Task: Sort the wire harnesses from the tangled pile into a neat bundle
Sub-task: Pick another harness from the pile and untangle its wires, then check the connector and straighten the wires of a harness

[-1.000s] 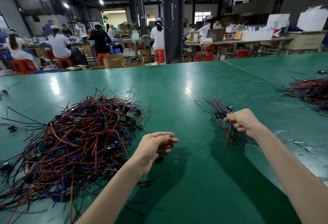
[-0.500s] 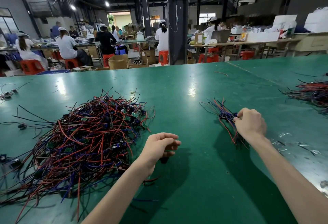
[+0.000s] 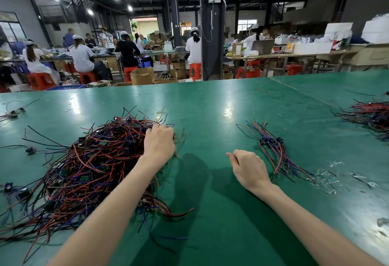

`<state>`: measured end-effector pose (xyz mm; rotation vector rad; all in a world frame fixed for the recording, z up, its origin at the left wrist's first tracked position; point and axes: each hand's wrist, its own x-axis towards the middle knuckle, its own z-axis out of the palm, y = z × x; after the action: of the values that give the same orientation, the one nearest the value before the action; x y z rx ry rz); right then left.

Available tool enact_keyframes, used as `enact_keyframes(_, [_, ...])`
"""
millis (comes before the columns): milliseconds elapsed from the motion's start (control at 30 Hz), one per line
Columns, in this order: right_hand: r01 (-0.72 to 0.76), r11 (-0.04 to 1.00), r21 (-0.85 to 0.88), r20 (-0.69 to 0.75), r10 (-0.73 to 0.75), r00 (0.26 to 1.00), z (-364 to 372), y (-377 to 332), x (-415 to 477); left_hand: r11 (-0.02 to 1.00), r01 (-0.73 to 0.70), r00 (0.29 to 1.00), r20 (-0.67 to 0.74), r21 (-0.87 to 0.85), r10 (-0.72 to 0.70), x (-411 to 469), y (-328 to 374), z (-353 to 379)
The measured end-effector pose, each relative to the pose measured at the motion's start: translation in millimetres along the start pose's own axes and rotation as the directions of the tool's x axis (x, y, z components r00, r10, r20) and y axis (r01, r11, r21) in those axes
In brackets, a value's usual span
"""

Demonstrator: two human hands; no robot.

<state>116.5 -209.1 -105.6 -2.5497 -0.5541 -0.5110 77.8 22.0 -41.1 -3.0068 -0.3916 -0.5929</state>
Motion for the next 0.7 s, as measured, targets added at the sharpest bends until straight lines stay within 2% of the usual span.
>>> enact_keyframes(100, [-0.011,0.999,0.043,0.001,0.011,1.000,-3,3,0,0.970,-0.053,0.986,0.169,0.235,0.013,14,-9,6])
enact_keyframes(200, [0.005,0.999,0.039,0.003,-0.005,1.000,-3,4,0,0.969,-0.037,0.980,0.199,0.246,-0.013,24,-10,4])
enact_keyframes(267, [0.013,0.999,0.032,0.017,-0.014,1.000,-2,3,0,0.964,-0.067,0.992,0.120,0.256,0.037,28,-6,1])
enact_keyframes(333, [0.013,0.999,0.029,0.027,-0.014,1.000,-2,4,1,0.974,-0.098,0.994,-0.032,0.205,0.107,32,-2,-4])
enact_keyframes(433, [0.000,0.998,0.062,0.027,-0.002,1.000,-1,6,2,0.990,-0.121,0.950,-0.297,-0.069,0.095,34,7,-27])
enact_keyframes(500, [-0.013,0.997,0.079,0.016,0.011,1.000,-1,6,2,0.928,-0.161,0.898,-0.440,-0.337,-0.004,31,17,-51])
enact_keyframes(567, [-0.030,0.992,0.119,0.006,0.030,1.000,-2,4,3,0.767,-0.155,0.891,-0.423,-0.623,-0.163,25,28,-71])
enact_keyframes(600, [-0.042,0.986,0.162,0.000,0.042,0.999,-4,3,3,0.594,-0.121,0.912,-0.325,-0.795,-0.250,21,33,-80])
enact_keyframes(633, [-0.053,0.974,0.222,-0.007,0.056,0.998,-6,1,3,0.346,-0.060,0.937,-0.172,-0.937,-0.303,16,38,-87])
enact_keyframes(667, [-0.066,0.953,0.295,-0.008,0.071,0.997,-8,-1,3,0.081,0.023,0.954,-0.003,-0.996,-0.300,11,42,-91])
enact_keyframes(700, [-0.081,0.922,0.379,-0.003,0.089,0.996,-10,-3,4,-0.146,0.111,0.959,0.144,-0.983,-0.242,5,46,-92])
